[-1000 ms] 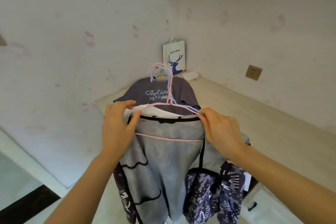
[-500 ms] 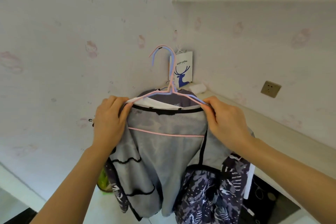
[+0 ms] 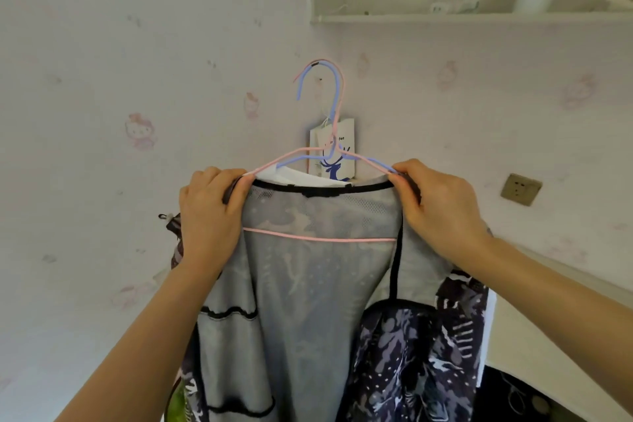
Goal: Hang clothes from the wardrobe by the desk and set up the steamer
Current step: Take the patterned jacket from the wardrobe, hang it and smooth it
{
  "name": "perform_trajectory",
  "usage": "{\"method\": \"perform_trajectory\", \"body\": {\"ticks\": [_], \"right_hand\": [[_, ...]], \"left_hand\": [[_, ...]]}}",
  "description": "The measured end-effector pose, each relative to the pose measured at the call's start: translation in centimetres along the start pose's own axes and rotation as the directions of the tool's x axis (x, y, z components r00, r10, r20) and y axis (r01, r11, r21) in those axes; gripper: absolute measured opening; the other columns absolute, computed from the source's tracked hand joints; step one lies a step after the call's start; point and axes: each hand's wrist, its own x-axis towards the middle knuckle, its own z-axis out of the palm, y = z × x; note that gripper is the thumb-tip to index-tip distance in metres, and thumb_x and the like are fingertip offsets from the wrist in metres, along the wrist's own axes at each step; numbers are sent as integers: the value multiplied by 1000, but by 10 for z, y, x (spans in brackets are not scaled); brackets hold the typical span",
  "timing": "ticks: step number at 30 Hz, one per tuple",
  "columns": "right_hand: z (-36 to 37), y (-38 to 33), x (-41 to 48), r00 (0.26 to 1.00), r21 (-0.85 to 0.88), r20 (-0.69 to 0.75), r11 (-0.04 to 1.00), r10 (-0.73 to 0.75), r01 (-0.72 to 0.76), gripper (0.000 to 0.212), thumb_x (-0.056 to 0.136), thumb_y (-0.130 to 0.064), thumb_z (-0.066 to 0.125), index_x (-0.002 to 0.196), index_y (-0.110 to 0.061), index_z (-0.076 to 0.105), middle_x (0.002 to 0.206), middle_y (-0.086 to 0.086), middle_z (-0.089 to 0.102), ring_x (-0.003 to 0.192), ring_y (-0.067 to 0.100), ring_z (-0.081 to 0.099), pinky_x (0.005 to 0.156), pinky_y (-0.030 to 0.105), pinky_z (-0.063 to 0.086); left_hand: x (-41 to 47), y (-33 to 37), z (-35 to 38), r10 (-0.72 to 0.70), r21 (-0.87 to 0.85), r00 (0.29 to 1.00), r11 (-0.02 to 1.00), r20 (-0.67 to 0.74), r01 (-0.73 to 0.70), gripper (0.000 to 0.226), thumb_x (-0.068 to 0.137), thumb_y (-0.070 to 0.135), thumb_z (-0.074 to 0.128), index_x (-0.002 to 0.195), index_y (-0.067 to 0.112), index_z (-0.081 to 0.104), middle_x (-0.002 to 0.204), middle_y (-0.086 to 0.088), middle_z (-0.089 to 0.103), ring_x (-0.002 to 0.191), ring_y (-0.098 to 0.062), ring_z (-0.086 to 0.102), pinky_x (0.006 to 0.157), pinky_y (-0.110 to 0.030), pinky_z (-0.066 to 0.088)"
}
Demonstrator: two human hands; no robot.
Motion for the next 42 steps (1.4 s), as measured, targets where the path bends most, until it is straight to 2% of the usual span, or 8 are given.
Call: {"method": "perform_trajectory", "body": {"ticks": [7,15,19,25,29,34,38,42], "right_hand": [[39,29,44,1000,-84,18,996,-19,20,42,97,-44,30,102,-16,61,64,1,62,48,25,54,44,36,45],[116,85,104,998,-117,61,993,-8,15,39,98,-41,35,106,-13,60,69,5,65,50,30,56,44,32,41],[170,121,133,990,-129,138,991,41,-23,40,98,-42,33,103,-13,60,72,5,66,54,31,58,49,35,44],[262,172,145,930,-117,340,987,141,-106,36,99,-43,29,103,-17,55,74,2,64,57,25,52,53,33,38],[321,194,134,889,-83,417,982,188,-169,37,99,-42,28,100,-15,53,70,2,62,53,19,44,53,32,33],[381,211,113,815,-47,544,976,203,-211,35,100,-40,29,95,-13,51,72,6,62,59,28,55,54,35,37],[418,214,99,766,-71,602,970,226,-231,32,101,-39,30,98,-13,49,80,12,64,70,36,61,58,36,39],[444,212,87,735,-89,637,969,235,-232,33,101,-37,31,104,-12,52,84,11,65,72,36,61,62,40,48]], "left_hand": [[44,-21,42,-30,-48,999,998,10,31,29,94,38,49,99,20,71,87,0,62,89,-22,50,84,-40,37],[108,-55,114,-69,-12,996,997,48,70,24,95,35,52,99,22,71,89,5,61,92,-18,49,88,-45,40],[140,-87,166,-114,20,989,993,100,112,28,94,41,50,95,22,71,88,3,64,90,-20,53,85,-48,43],[156,-145,244,-230,96,945,972,232,213,34,90,48,52,91,20,72,88,2,68,88,-21,60,82,-45,48],[153,-177,277,-332,162,886,942,324,293,34,87,52,59,86,21,72,86,3,69,85,-19,62,80,-39,50],[143,-215,304,-485,268,749,875,452,404,25,83,47,66,90,23,71,88,0,71,86,-21,64,80,-35,51],[123,-247,322,-528,362,632,849,567,385,28,82,39,68,105,22,68,109,-4,68,102,-26,61,90,-39,48],[99,-269,336,-555,382,545,830,628,406,49,81,26,68,129,21,56,131,-7,57,117,-27,54,101,-40,42]]}}
